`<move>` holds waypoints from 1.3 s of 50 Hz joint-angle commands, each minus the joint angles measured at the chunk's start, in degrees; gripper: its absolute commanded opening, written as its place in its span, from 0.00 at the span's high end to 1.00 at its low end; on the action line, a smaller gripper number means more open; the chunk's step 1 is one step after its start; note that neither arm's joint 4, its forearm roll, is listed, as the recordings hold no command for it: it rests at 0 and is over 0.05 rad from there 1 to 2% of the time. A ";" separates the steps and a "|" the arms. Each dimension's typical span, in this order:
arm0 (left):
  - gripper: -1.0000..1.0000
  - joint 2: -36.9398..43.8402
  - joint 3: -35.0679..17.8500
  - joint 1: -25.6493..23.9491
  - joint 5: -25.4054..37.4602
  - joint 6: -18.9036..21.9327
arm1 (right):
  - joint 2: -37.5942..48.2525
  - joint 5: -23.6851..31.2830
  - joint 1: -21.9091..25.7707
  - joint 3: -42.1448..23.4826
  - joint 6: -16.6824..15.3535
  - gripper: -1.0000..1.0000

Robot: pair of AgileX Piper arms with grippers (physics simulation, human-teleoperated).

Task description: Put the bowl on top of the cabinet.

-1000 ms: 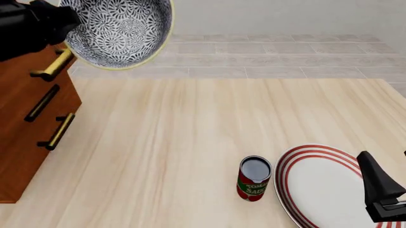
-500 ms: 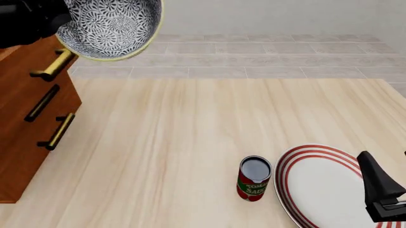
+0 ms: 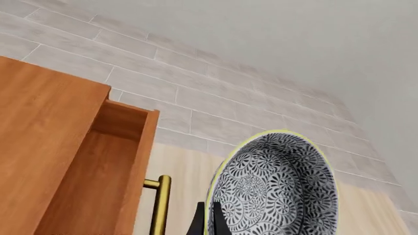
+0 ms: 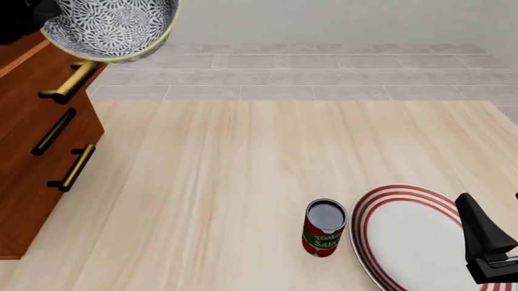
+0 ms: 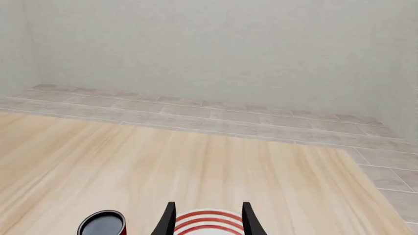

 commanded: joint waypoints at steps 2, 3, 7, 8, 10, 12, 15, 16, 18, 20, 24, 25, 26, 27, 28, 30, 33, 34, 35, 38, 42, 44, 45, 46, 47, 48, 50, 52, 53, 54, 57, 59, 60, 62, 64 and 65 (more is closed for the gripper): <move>1.00 -1.03 -0.76 3.91 0.84 -0.46 | 0.00 -0.02 0.06 0.00 -0.02 0.00; 1.00 -1.12 -0.81 4.07 0.89 -0.25 | 0.00 -0.01 0.07 0.00 0.01 0.00; 1.00 -1.33 -0.89 5.35 1.10 -0.31 | 0.00 -0.05 0.07 0.00 -0.02 0.00; 1.00 -1.43 -0.82 6.09 1.02 -0.51 | 0.00 -0.05 0.05 0.00 -0.03 0.00; 1.00 -1.42 -0.79 6.94 1.01 -0.53 | 0.00 -0.04 0.04 0.00 -0.04 0.00; 1.00 -1.43 -0.62 8.67 0.89 -0.50 | 0.00 -0.04 0.06 0.00 -0.03 0.00; 1.00 -1.70 -1.16 10.60 1.17 1.57 | 0.00 -0.04 0.11 0.01 -0.05 0.00; 1.00 -1.72 -1.06 10.47 1.14 0.96 | 0.00 -0.02 0.10 0.01 -0.02 0.00; 1.00 -1.71 -0.95 10.86 1.04 0.61 | 0.00 -0.03 0.13 0.01 -0.04 0.00; 1.00 -1.81 -0.77 11.31 0.92 0.25 | 0.00 -0.04 0.16 0.01 0.00 0.00; 1.00 -2.15 -0.83 12.09 0.95 -0.02 | 0.00 -0.04 0.09 0.01 0.06 0.00; 1.00 -2.34 -0.92 12.63 1.03 -0.05 | 0.00 -0.01 0.09 0.01 0.02 0.00; 1.00 -2.34 -0.92 12.63 1.04 -0.05 | 0.00 -0.02 0.12 0.01 0.04 0.00; 1.00 -2.39 -0.84 13.36 0.92 -0.03 | 0.00 -0.02 0.14 0.02 0.00 0.00; 1.00 -2.44 -0.73 13.70 0.84 -0.29 | 0.00 -0.02 0.15 0.01 0.02 0.00; 1.00 -2.44 -0.74 14.12 0.80 -0.08 | 0.00 -0.02 0.10 0.01 0.05 0.00; 1.00 -2.55 -0.55 15.29 0.67 -0.34 | 0.00 -0.01 0.02 0.02 0.09 0.00; 1.00 -2.62 -0.57 15.56 0.68 -0.19 | 0.00 0.00 0.06 0.02 0.07 0.00; 1.00 -3.09 -0.46 16.49 0.65 -0.61 | -0.01 -0.02 0.10 0.02 0.04 0.00; 1.00 -3.50 -0.39 18.00 0.67 -0.39 | -0.01 -0.03 0.09 0.02 0.09 0.00; 1.00 -3.41 -0.07 18.72 0.36 -0.51 | -0.01 -0.03 0.05 0.01 0.09 0.00; 1.00 -3.55 0.11 19.51 0.21 -0.54 | -0.01 -0.01 0.02 0.01 0.10 0.00; 1.00 -3.45 0.15 19.39 0.14 -0.59 | -0.01 -0.02 0.02 0.01 0.11 0.00; 1.00 -3.58 0.25 19.78 -0.02 -0.65 | -0.01 -0.02 0.03 0.01 0.08 0.00; 1.00 -3.90 -0.11 20.74 0.15 0.48 | 0.00 -0.02 0.04 0.02 0.07 0.00; 1.00 -3.90 -0.12 20.74 0.15 0.49 | 0.00 -0.02 0.04 0.02 0.07 0.00; 1.00 -3.92 0.08 21.51 -0.08 -0.14 | 0.00 0.01 0.01 0.02 0.09 0.00; 1.00 -4.00 0.30 22.30 -0.25 -0.49 | 0.00 0.00 0.03 0.01 0.10 0.00; 1.00 -4.00 0.39 22.62 -0.30 -0.53 | 0.00 0.01 0.02 0.02 0.12 0.00; 1.00 -4.01 0.42 22.60 -0.36 -0.55 | 0.00 0.01 0.03 0.02 0.12 0.00; 1.00 -4.14 0.66 23.27 -0.52 -0.79 | 0.00 0.01 0.03 0.01 0.12 0.00; 1.00 -4.32 0.66 23.62 -0.48 -0.80 | 0.00 -0.01 0.04 0.01 0.14 0.00; 1.00 -4.43 0.64 23.93 -0.45 -0.79 | 0.00 0.01 0.04 0.01 0.16 0.00; 1.00 -4.65 0.73 24.75 -0.55 -1.27 | 0.00 0.00 0.08 0.01 0.19 0.00; 1.00 -4.63 0.80 25.05 -0.67 -1.60 | 0.00 0.01 0.09 0.01 0.15 0.00; 1.00 -4.70 0.86 25.53 -0.74 -1.71 | 0.00 0.02 0.08 0.01 0.16 0.00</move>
